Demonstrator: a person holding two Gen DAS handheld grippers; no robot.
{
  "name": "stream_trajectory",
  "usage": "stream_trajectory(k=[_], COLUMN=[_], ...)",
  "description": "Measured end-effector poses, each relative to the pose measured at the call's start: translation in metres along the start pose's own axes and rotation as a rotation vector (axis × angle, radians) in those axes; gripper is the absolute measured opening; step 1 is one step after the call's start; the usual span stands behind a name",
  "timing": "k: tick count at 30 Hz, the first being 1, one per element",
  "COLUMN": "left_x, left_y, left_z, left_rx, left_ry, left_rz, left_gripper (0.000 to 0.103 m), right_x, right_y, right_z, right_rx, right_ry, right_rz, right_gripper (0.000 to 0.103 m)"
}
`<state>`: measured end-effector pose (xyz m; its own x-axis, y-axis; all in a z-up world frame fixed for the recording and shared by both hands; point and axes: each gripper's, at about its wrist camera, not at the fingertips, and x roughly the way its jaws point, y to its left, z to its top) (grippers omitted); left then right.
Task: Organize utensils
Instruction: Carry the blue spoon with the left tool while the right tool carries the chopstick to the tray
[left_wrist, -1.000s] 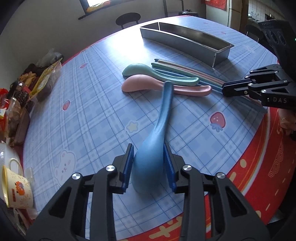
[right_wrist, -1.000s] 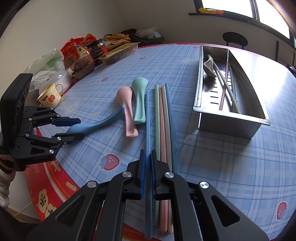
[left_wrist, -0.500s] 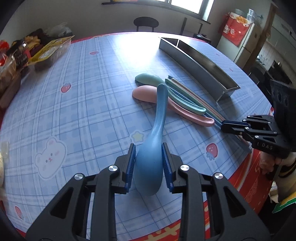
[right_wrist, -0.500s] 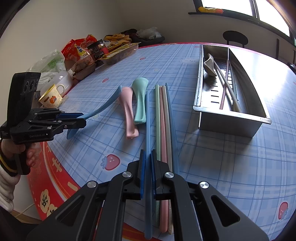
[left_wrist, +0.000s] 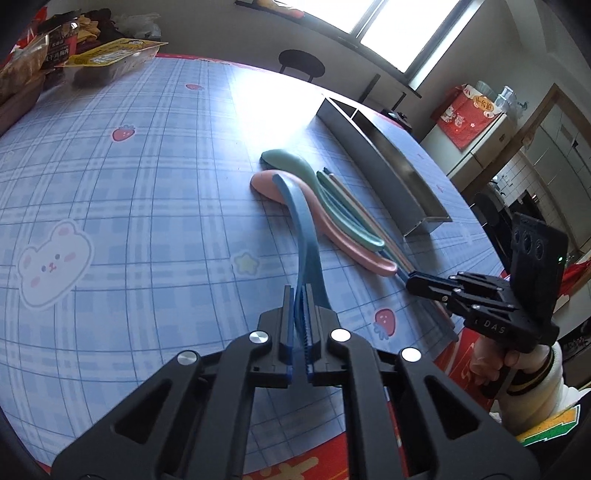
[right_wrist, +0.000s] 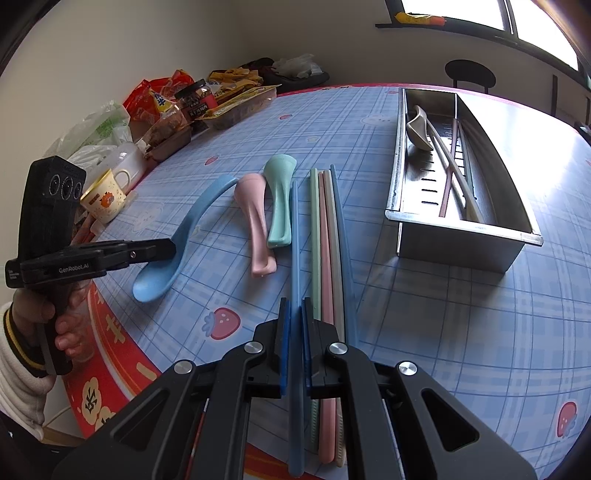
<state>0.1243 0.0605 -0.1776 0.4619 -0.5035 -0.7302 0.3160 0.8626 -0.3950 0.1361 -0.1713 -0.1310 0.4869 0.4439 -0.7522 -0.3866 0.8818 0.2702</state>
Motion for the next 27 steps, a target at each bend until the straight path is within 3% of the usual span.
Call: stream_trajectory(k=[13,19,27], left_x=[0.017,0.02,-0.004], left_y=[-0.021,-0.017,-0.011], left_z=[0.007,0.009,0.001], left_rx=[0.121,0.096,0.042], left_ry=[0.04,0.02,-0.07], left_rz=[0.044,0.037,0.026], left_gripper=[0.016,0.013,0.009], right_x=[0.001,-0.001,-0.006], right_y=[-0.001,-0.005,-0.014], right_z=[0.0,-0.001,-0.002], right_rx=[0.001,0.006,0.041], right_ry=[0.0,-0.001,-0.043], right_rz=[0.002,0.013,0.057], right_gripper=[0.006,0.006,0.006])
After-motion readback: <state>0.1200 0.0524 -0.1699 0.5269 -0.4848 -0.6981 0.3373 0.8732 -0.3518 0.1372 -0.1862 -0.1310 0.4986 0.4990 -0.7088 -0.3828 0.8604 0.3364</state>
